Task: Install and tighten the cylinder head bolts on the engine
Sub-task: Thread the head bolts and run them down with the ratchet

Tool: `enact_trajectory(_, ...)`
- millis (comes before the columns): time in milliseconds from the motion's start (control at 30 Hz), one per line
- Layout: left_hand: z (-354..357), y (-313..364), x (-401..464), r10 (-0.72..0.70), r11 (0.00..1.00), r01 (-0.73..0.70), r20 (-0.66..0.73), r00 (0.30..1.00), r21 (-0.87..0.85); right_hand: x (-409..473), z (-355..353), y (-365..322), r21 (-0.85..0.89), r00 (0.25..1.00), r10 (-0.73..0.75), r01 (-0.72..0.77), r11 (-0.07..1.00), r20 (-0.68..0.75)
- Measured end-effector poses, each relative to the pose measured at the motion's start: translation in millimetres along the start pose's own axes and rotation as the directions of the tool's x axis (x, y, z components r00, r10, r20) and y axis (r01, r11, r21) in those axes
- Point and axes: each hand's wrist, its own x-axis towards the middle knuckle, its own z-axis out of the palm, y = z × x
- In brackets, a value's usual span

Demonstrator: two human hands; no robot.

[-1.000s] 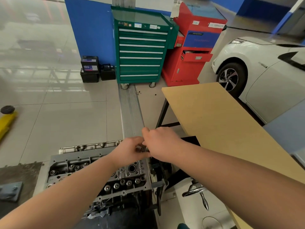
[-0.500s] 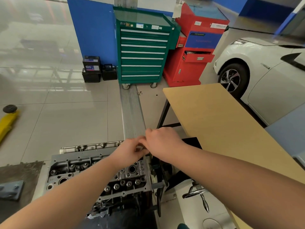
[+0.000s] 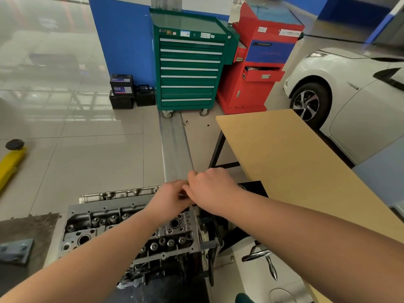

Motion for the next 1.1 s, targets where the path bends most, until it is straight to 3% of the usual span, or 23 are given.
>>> enact_trajectory(100, 4, -2, -1, -0.045, 0.998, 0.046, -0.019, 0.999, 0.041, 5, 1, 2, 0.048, 0.999, 0.05, -0.05, 0.998, 0.008)
enact_trajectory(200, -4, -6, 5, -0.09, 0.994, 0.086, 0.073, 0.993, 0.063, 7, -11, 12, 0.258, 0.983, -0.152, 0.122, 0.958, 0.1)
enact_trajectory(267, -10, -7, 8, -0.089, 0.992, 0.073, 0.158, 0.983, 0.102, 5, -15, 14, 0.234, 0.961, -0.245, 0.21, 0.949, 0.131)
enact_trajectory(367, -15, -4, 11, -0.075, 0.997, 0.066, 0.215, 0.974, 0.049, 5, -9, 6, 0.182, 0.988, -0.103, 0.081, 0.98, 0.111)
enact_trajectory(433, -13, -4, 8, -0.06, 0.998, 0.063, 0.203, 0.977, -0.007, 7, -4, 3, 0.131, 0.989, 0.062, -0.08, 0.988, 0.136)
enact_trajectory(500, -10, -2, 3, -0.061, 0.998, 0.065, 0.161, 0.985, -0.017, 9, -3, 2, 0.061, 0.984, 0.126, -0.134, 0.989, 0.126)
enact_trajectory(600, -6, -5, 1, -0.031, 0.999, 0.028, 0.103, 0.994, 0.032, 7, -6, 7, 0.168, 0.992, 0.011, -0.032, 0.985, 0.124)
enact_trajectory(700, -8, -10, 7, -0.04, 0.993, 0.023, 0.153, 0.987, 0.112, 5, -14, 17, 0.261, 0.976, -0.175, 0.137, 0.956, 0.129)
enact_trajectory(833, -10, -10, 8, -0.041, 0.997, 0.025, 0.238, 0.971, 0.071, 0, -7, 12, 0.121, 0.996, -0.041, 0.031, 0.992, 0.082)
enact_trajectory(933, -7, -4, 3, -0.013, 1.0, 0.017, 0.124, 0.992, -0.024, 4, -2, -1, -0.048, 1.0, -0.002, 0.003, 0.999, 0.024)
enact_trajectory(1000, -5, -4, 2, 0.003, 1.0, -0.003, 0.053, 0.999, -0.014, 10, -3, 0, 0.049, 0.999, 0.015, -0.017, 0.999, 0.035)
enact_trajectory(1100, -3, -8, 3, -0.014, 0.998, 0.009, 0.079, 0.997, 0.067, 11, -9, 12, 0.217, 0.981, -0.174, 0.151, 0.964, 0.088)
